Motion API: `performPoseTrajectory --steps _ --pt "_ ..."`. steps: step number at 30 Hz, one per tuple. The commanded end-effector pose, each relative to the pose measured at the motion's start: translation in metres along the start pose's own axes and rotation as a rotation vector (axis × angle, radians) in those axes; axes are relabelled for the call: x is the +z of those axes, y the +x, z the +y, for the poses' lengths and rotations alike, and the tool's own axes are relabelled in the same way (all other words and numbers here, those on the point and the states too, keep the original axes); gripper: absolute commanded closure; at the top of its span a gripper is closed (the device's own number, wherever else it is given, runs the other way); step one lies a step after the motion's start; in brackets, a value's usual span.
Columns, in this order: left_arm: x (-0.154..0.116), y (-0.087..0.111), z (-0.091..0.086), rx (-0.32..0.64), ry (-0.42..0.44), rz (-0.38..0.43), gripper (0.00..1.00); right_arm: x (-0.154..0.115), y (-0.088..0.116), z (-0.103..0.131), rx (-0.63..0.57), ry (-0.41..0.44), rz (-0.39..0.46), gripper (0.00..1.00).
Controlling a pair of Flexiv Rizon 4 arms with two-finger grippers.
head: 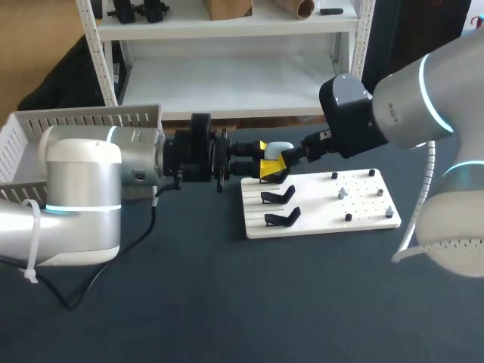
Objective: Pick up each earbud case from the left stands, insert the matching earbuds, close the lid, and place the case in the box.
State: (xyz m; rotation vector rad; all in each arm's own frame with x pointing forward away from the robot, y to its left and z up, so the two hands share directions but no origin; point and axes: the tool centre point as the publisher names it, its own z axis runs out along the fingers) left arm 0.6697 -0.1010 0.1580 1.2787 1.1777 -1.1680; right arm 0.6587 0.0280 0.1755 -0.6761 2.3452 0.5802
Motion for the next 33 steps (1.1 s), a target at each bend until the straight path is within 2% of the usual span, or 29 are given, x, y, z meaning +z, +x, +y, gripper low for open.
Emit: performPoseTrajectory --steps 1,26,33 --pt "-0.001 0.001 0.0 0.002 -0.001 -0.004 1.0 0.003 0.0 0.002 0.005 0.022 -0.002 0.0" --pt "-0.001 0.001 0.0 0.002 -0.001 -0.004 1.0 0.001 -0.012 -0.009 0.032 0.064 -0.01 0.0" --pt "-0.001 0.001 0.0 0.002 -0.001 -0.004 1.0 -0.019 -0.025 -0.006 0.004 0.083 -0.059 0.0"
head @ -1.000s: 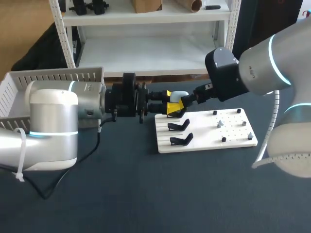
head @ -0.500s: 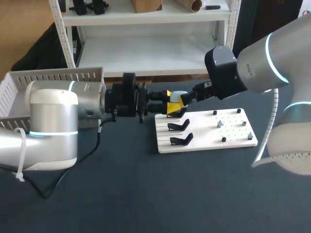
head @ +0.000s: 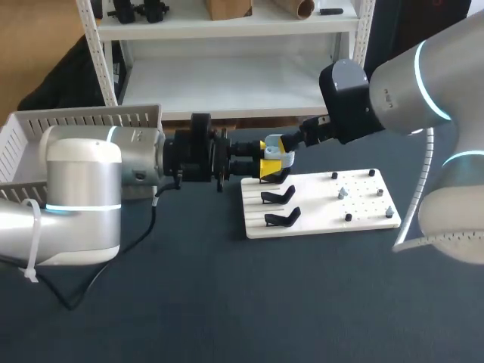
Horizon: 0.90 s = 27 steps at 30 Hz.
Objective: Pick up each earbud case from the left stands, insert the matching earbuds, close the lid, and place the case in the box.
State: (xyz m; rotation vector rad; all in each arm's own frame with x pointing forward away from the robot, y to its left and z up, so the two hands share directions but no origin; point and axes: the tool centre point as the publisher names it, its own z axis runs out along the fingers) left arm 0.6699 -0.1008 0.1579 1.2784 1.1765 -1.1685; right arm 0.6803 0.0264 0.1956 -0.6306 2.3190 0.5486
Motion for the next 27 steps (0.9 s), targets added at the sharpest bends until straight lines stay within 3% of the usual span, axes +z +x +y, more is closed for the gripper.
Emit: performPoseTrajectory --steps 1,6,16,27 --pt "0.0 0.001 0.0 0.002 -0.001 -0.003 1.0 -0.018 0.001 0.003 -0.015 0.054 -0.026 0.0" --pt "0.0 0.001 0.0 0.002 -0.001 -0.003 1.0 -0.036 0.011 -0.01 -0.076 0.147 0.005 0.0" --pt "0.0 0.001 0.0 0.002 -0.001 -0.003 1.0 -0.067 0.059 -0.07 -0.047 0.38 0.163 0.0" --pt "0.0 0.001 0.0 0.002 -0.001 -0.003 1.0 -0.056 0.12 -0.112 0.001 0.507 0.37 0.0"
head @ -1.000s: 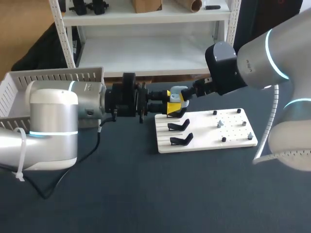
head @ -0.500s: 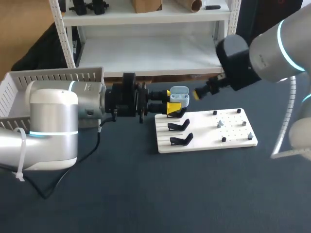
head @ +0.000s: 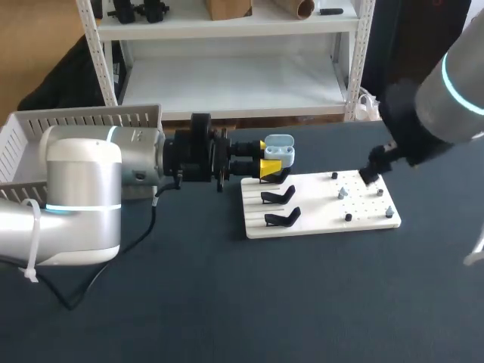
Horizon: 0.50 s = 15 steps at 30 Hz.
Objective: Pick up each earbud case from the left stands, insert the matching earbuds, close the lid, and place the case in the box.
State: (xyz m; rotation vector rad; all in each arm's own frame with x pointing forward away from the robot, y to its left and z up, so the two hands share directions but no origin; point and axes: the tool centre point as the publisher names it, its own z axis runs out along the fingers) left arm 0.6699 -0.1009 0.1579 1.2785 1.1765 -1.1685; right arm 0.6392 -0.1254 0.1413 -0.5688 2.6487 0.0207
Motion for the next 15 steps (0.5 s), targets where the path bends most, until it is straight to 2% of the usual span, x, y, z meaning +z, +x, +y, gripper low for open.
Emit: performPoseTrajectory --steps 1,4,5,7,13,15 --pt "0.0 0.001 0.0 0.002 -0.001 -0.003 1.0 0.014 0.011 0.0 0.006 0.157 0.041 0.0" --pt "0.0 0.001 0.0 0.002 -0.001 -0.003 1.0 0.027 0.021 -0.002 0.003 0.163 0.084 0.0" --pt "0.0 0.001 0.0 0.002 -0.001 -0.003 1.0 0.031 0.024 -0.002 -0.003 0.17 0.101 0.11" --pt "0.0 0.001 0.0 0.002 -0.001 -0.003 1.0 0.038 0.029 -0.001 -0.01 0.173 0.122 0.25" --pt "0.0 0.001 0.0 0.002 -0.001 -0.003 1.0 0.054 0.038 0.0 -0.025 0.19 0.163 0.29" --pt "0.0 0.001 0.0 0.002 -0.001 -0.003 1.0 0.062 0.041 -0.001 -0.025 0.205 0.182 0.37"
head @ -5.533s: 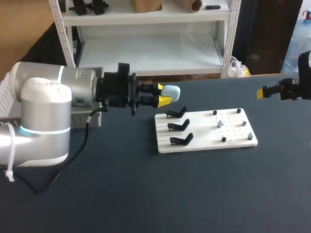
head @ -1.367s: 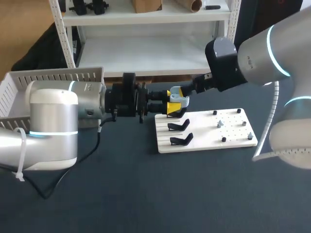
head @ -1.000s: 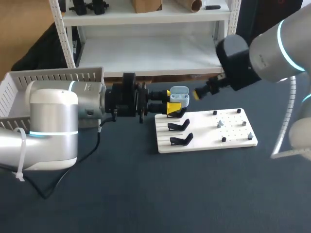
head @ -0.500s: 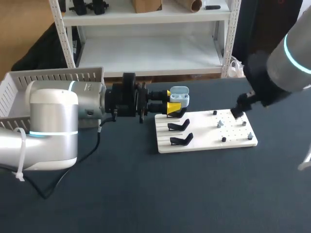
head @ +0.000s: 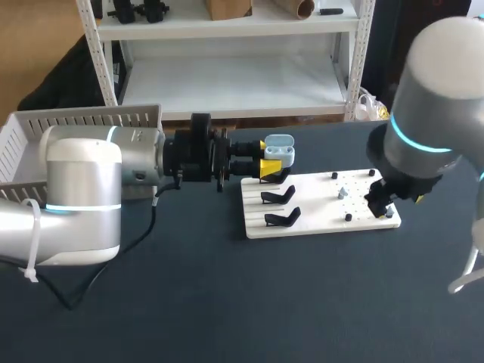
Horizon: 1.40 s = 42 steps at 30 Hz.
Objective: Pick up each earbud case from the left stands, insert the matching earbuds, close the lid, and place the case in the box.
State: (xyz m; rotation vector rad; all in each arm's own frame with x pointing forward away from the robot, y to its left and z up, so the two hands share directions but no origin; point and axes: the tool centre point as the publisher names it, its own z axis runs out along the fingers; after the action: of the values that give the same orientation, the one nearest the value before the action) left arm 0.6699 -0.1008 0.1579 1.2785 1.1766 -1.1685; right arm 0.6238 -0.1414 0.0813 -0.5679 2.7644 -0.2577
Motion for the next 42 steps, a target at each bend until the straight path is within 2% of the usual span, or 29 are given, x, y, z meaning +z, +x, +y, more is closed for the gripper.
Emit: performPoseTrajectory --steps 1,9,22,28,42 --pt "0.0 0.001 0.0 0.002 -0.001 -0.003 1.0 0.017 -0.005 0.005 -0.001 0.047 0.027 0.4" --pt "0.0 0.001 0.0 0.002 -0.001 -0.003 1.0 0.039 -0.004 0.001 0.033 0.076 0.058 0.52" --pt "0.0 0.001 0.0 0.002 -0.001 -0.003 1.0 0.055 -0.012 -0.002 0.105 0.136 0.047 0.56" --pt "0.0 0.001 0.0 0.002 -0.001 -0.003 1.0 0.057 -0.013 -0.004 0.109 0.169 0.039 0.62" --pt "0.0 0.001 0.0 0.002 -0.001 -0.003 1.0 0.061 -0.011 -0.01 0.125 0.21 0.032 0.66"
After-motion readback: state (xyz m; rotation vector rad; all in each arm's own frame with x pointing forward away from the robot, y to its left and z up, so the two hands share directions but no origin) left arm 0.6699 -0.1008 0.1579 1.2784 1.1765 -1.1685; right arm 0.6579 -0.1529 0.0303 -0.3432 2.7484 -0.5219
